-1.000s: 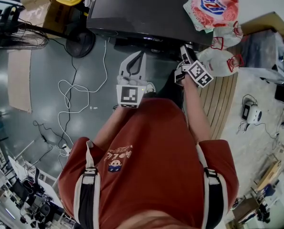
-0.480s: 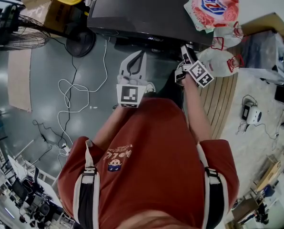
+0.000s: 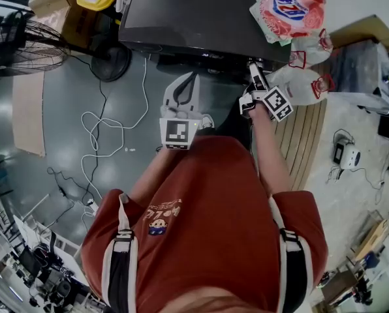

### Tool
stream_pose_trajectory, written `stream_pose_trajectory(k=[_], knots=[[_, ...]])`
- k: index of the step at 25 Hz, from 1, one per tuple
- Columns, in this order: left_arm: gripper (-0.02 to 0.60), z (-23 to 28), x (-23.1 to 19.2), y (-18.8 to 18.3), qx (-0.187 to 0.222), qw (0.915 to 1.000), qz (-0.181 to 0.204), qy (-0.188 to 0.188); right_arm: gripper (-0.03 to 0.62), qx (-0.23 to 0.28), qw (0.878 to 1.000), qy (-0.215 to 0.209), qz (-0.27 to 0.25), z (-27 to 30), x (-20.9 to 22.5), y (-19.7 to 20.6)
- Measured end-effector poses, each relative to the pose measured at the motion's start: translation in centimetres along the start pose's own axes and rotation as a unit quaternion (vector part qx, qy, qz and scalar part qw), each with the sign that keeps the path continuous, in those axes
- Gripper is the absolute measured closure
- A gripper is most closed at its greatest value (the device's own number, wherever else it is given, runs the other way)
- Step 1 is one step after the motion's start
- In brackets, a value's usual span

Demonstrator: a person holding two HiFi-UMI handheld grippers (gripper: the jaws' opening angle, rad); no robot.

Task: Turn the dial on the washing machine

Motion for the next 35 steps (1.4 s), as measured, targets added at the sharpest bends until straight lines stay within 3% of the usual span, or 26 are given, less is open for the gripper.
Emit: stream_pose_trajectory(k=[6,24,35], knots=[[0.571,0.0,0.0,0.0,-0.001,1.0,0.0,0.001,0.317,0.024,0.992,-0.027,0.12,-0.1,0.5,0.1],[0.571,0.0,0.0,0.2,-0.001,1.0,0.0,0.004,0.316,0.027,0.992,-0.017,0.124,-0.3,0.8,0.2],[0.571,0.1,-0.1,0.2,-0.003,1.0,0.0,0.003,0.316,0.036,0.98,-0.03,0.193,-0.1,1.0,0.3]])
Point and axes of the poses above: the fingertips, and each gripper's own axes: z forward along the fingers, x to its right, y out of its underside, the point moved 2 cm from there along -z, backward along the fingers, and after that the axes turned 12 degrees about x, right-handed, at the moved point
